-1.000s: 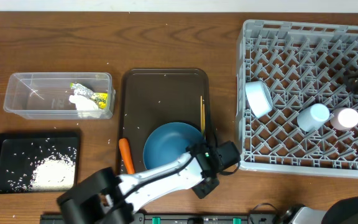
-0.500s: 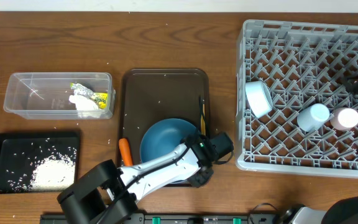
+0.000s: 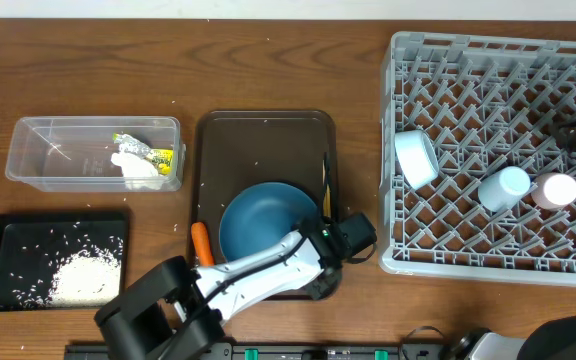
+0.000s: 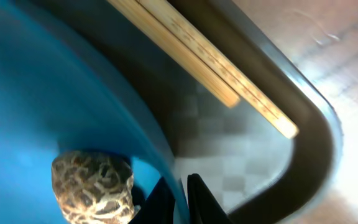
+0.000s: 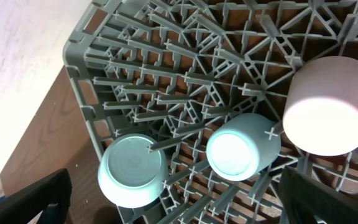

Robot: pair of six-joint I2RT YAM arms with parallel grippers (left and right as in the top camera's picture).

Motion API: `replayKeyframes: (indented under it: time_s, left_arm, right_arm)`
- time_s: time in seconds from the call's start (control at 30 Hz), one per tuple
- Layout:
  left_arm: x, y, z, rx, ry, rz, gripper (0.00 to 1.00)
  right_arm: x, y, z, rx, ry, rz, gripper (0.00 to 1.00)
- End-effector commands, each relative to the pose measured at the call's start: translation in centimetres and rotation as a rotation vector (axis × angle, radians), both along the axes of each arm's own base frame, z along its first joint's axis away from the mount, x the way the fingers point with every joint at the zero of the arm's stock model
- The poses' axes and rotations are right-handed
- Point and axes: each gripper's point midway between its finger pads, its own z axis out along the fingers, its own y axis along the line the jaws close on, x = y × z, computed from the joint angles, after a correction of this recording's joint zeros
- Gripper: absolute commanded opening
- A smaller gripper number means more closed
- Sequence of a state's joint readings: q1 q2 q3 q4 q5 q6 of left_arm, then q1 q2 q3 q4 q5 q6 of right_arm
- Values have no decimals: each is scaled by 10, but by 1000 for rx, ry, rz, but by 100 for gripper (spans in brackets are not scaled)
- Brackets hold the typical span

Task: Sort waste into correct bins and load items into the dishwasher rack
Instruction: 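Grasp the rim of the blue plate with the left gripper, then tip the cookie off the blue plate onto the black tray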

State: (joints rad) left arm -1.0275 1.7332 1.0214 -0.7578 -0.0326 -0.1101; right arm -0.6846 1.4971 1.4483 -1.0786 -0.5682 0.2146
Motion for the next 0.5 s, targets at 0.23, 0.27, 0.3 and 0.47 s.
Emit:
replayKeyframes:
  time_s: [0.23, 0.27, 0.3, 0.47]
  left_arm:
    - [7, 11, -11, 80, -25, -20, 6]
    - [8, 11, -8, 84, -26, -20, 6]
    - [9, 10, -2, 84, -26, -20, 6]
    - [19, -7, 56, 39, -54, -12, 6]
  right_arm:
    - [4, 10, 2, -14, -11, 48, 99]
    - [4, 10, 2, -14, -11, 48, 99]
    - [4, 10, 2, -13, -11, 47, 99]
    - [4, 10, 2, -14, -10, 47, 99]
